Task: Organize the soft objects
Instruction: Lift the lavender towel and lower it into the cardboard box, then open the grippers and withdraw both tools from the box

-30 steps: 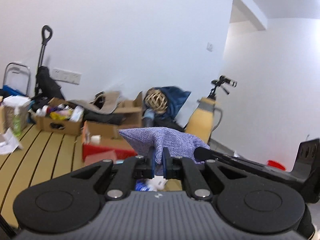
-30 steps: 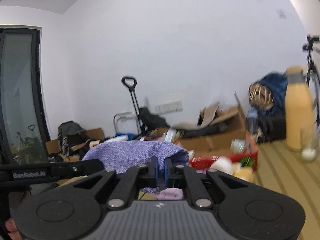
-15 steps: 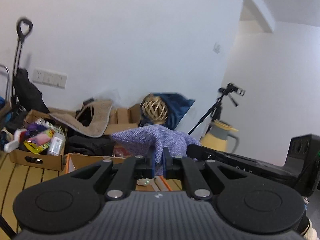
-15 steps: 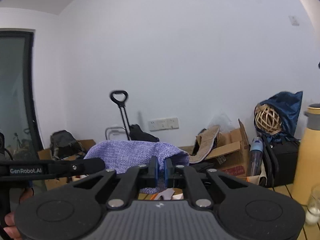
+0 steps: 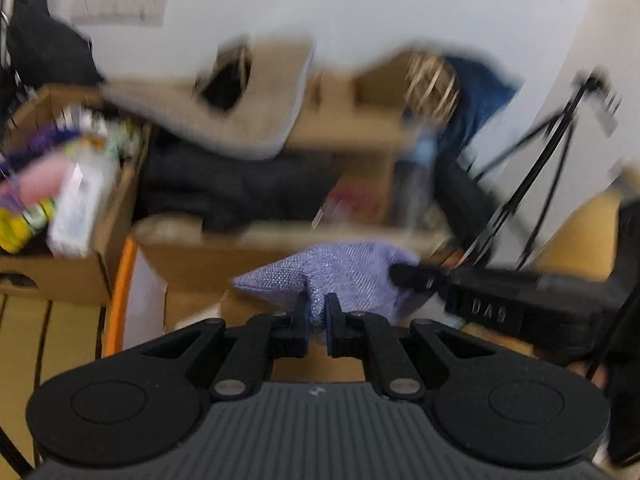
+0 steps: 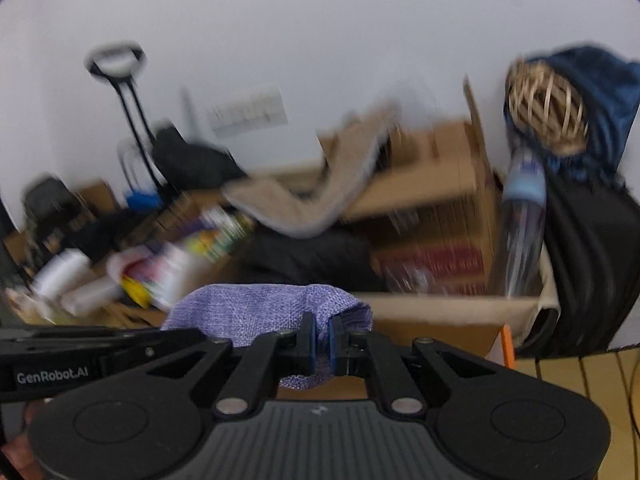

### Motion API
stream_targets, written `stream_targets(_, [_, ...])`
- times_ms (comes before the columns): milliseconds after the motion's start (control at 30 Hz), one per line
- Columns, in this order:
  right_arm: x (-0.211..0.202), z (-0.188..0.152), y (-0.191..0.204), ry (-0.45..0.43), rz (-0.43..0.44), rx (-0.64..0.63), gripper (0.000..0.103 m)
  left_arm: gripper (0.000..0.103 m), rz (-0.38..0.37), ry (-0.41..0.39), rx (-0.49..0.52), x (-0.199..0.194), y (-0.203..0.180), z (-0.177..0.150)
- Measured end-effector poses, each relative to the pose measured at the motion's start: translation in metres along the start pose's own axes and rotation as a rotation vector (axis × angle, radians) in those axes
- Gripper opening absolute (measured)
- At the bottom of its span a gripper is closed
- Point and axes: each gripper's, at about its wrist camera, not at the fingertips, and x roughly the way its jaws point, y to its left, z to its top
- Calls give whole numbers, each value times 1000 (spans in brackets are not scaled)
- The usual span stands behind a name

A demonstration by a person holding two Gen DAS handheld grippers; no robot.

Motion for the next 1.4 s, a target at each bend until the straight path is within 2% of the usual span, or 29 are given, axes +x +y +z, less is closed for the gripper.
stream_targets(67, [31,-12,-1,66,-40,-32,6,10,63,65,41,25,4,-6])
stream_targets(133, [54,-25,2,134,-54,-64,7,15,106,123,58,40,10,-11])
stream_targets(167, [60,-31,5,150,-56,-81,8,31,111,136,51,41,13,-13])
stream_targets(200, [62,-37,8,160,-63,-94,8,52,104,147,44,41,17,-13])
stream_targets(233, [63,-39,9,166,-68,-100,13,58,98,149,29,38,19,-13])
stream_targets(367, [61,-38,11,181,-76,-98,25,60,143,146,55,27,14,-9])
stream_targets(500, [43,-30,9,180,-87,-77,28,61,179,110,72,-14,0,0])
stream_targets(667, [-28,-9,15,100,-86,-64,37,74,195,4,101,-100,-20,1])
stream_targets(767, [-81,-3,25,50,-91,-72,46,75,199,-43,129,-147,-39,-11])
stream_targets(900, [-148,-8,41,-1,-101,-103,50,80,206,-99,151,-204,-62,-34])
stream_targets(967, [-180,-16,48,-27,-100,-111,56,80,211,-115,163,-228,-73,-48])
stream_targets(1100, [-238,-41,63,-64,-95,-124,58,81,210,-154,178,-277,-95,-79])
stream_targets(1167, [-267,-56,70,-85,-96,-129,60,86,203,-189,196,-303,-105,-96])
stream_targets(1233, [-294,-74,75,-114,-100,-128,66,94,199,-235,210,-329,-115,-119])
stream_targets(1400, [-356,-130,93,-185,-97,-155,67,99,180,-288,217,-375,-134,-178])
